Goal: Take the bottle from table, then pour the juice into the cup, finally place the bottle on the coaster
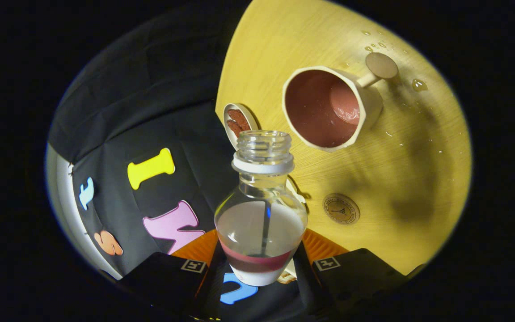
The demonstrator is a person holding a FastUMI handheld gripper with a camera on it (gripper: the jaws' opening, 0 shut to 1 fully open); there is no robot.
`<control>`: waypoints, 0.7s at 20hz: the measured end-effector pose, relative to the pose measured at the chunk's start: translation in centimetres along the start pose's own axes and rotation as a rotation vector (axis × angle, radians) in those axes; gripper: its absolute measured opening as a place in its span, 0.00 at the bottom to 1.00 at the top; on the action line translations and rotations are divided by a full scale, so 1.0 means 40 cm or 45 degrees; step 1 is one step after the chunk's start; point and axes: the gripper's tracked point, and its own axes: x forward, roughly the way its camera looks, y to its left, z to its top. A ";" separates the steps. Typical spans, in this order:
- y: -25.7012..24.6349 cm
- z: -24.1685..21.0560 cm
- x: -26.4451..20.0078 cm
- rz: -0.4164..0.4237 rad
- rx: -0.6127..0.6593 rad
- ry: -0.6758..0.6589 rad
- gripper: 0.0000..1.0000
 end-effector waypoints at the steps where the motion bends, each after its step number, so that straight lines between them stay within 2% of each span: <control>1: -0.003 -0.016 -0.010 0.021 -0.089 0.004 0.72; 5: -0.033 -0.102 -0.088 0.124 -0.436 0.039 0.72; 8: -0.097 -0.176 -0.151 0.151 -0.831 0.142 0.72; 12: -0.179 -0.232 -0.204 0.209 -1.208 0.268 0.72; 14: -0.243 -0.236 -0.221 0.193 -1.398 0.310 0.72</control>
